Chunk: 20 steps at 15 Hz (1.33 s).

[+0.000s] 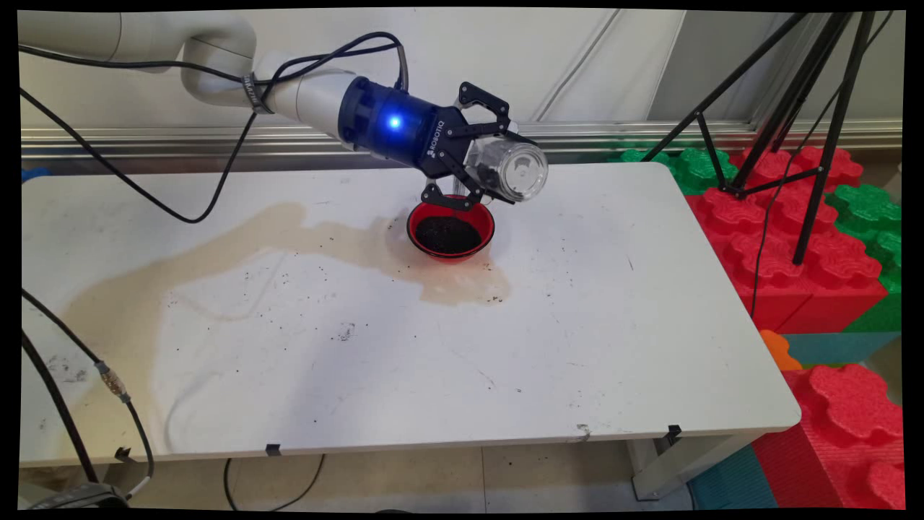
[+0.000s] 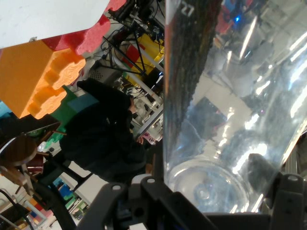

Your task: Pour the black seasoning powder in the red bowl

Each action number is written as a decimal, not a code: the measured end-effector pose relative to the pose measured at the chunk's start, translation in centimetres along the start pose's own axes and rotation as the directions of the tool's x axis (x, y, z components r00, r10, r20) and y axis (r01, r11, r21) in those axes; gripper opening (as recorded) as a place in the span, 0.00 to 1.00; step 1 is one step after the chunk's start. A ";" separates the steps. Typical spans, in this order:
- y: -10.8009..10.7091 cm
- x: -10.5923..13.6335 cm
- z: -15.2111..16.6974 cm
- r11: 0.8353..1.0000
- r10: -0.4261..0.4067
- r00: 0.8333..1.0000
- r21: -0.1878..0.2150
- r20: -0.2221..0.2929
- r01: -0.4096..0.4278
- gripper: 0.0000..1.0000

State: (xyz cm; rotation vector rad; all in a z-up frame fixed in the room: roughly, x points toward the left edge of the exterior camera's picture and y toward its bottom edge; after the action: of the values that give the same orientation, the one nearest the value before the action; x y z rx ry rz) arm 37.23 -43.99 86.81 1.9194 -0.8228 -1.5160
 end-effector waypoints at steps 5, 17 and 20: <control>0.3 -0.2 0.0 1.000 -0.020 1.000 -0.006 -0.009 0.020 0.00; 1.0 -1.0 -0.2 0.997 -0.073 0.997 -0.026 -0.035 0.072 0.00; 1.2 -1.2 -0.3 0.996 -0.086 0.995 -0.032 -0.041 0.085 0.00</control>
State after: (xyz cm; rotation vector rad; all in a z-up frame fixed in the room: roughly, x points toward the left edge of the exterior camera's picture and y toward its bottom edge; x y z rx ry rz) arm 37.14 -43.88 88.46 1.9798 -0.7037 -1.5233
